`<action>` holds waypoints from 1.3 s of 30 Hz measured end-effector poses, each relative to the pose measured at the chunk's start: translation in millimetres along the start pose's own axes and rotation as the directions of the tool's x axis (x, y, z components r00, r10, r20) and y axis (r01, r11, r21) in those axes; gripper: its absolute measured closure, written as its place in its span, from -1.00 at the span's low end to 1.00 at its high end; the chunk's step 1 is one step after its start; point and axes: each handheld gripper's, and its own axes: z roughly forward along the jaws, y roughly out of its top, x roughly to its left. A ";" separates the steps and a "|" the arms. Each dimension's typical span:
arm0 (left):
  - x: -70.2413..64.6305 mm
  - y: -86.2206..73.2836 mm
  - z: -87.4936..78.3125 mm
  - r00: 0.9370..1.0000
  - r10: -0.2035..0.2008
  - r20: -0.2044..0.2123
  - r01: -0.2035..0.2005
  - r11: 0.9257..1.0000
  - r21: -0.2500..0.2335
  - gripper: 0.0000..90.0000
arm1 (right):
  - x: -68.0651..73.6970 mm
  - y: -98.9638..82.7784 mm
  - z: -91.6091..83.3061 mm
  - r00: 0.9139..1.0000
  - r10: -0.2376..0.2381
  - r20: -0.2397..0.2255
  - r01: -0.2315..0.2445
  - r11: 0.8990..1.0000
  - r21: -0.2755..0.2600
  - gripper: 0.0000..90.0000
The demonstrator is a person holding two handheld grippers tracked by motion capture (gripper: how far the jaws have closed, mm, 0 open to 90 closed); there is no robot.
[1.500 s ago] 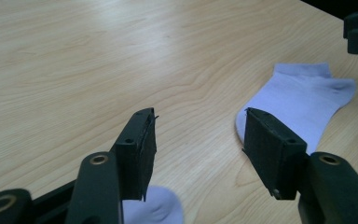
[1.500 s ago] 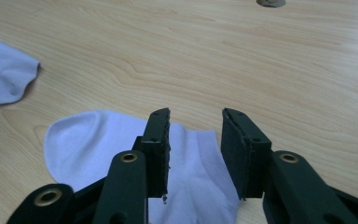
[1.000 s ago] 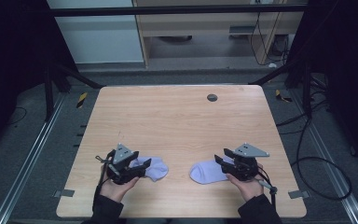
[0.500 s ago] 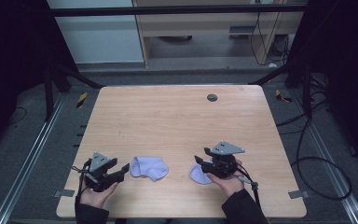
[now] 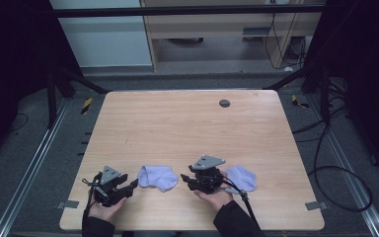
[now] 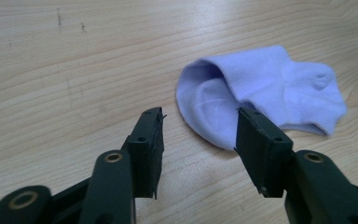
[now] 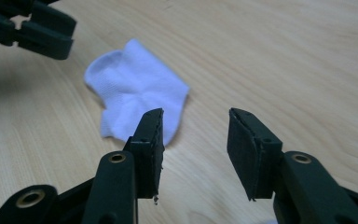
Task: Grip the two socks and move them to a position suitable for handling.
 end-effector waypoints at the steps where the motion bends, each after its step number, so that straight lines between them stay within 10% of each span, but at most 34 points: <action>1: -0.5 0.0 1.9 1.000 0.002 -0.004 -0.002 1.000 0.003 0.17 | 3.2 0.1 4.3 1.000 -0.013 -0.007 0.013 1.000 0.010 0.26; 27: -0.6 7.7 33.2 1.000 0.016 -0.007 -0.016 0.998 0.063 0.49 | 47.4 1.9 64.8 0.988 -0.089 -0.127 0.108 0.983 0.150 0.73; 39: -2.6 8.1 35.9 1.000 0.013 0.027 -0.015 0.996 0.091 0.90 | 48.0 8.5 55.2 0.991 -0.055 -0.122 0.064 0.996 0.067 0.96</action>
